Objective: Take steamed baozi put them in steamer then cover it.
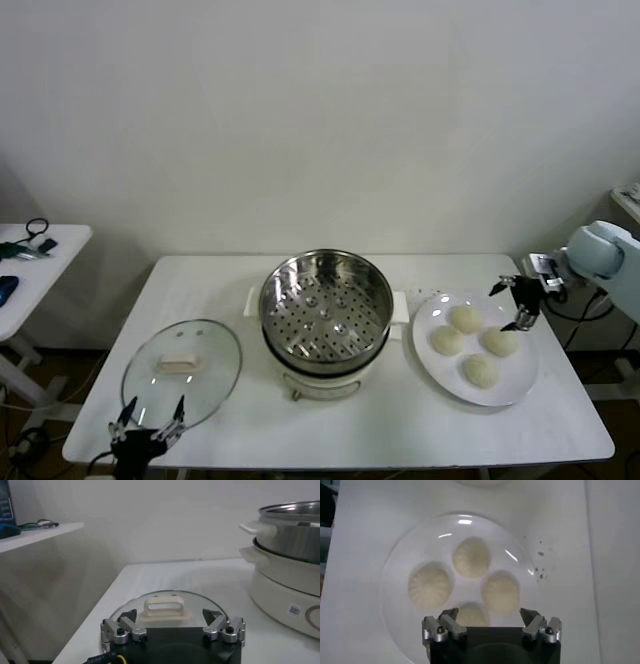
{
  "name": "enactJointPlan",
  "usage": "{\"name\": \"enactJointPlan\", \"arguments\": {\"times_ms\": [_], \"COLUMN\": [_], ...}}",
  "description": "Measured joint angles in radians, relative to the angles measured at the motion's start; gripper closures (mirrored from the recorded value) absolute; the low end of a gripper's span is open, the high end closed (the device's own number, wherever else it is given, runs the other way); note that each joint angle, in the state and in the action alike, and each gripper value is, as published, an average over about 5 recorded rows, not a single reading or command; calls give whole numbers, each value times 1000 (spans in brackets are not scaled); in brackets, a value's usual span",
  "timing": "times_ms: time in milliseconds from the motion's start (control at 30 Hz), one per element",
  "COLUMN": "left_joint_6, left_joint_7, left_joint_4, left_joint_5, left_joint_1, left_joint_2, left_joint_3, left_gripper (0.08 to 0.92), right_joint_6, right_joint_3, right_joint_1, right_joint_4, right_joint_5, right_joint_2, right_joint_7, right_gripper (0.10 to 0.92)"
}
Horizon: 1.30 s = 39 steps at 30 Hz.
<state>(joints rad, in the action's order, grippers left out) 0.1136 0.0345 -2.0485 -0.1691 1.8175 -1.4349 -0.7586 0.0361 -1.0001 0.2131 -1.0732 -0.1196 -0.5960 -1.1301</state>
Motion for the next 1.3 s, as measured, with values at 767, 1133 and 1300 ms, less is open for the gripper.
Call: {"name": "enactJointPlan", "arguments": {"times_ms": [767, 1133, 1300], "left_joint_6": [-9, -13, -13], "left_joint_7": [0, 0, 0], "left_joint_4": [6, 15, 18], "left_joint_5": [8, 11, 13], "left_joint_1": [1, 1, -1], "left_joint_2": [-16, -16, -15], "left_joint_3": [11, 18, 18], "left_gripper": [177, 177, 177], "right_joint_6": [38, 31, 23], "right_joint_3": [-29, 35, 57], "right_joint_1": [-49, -105, -118], "right_joint_4": [265, 345, 356], "right_joint_5": [89, 142, 148], "right_joint_2": [-257, -302, -309], "right_joint_7": [36, 44, 46], "right_gripper": [203, 206, 233]}}
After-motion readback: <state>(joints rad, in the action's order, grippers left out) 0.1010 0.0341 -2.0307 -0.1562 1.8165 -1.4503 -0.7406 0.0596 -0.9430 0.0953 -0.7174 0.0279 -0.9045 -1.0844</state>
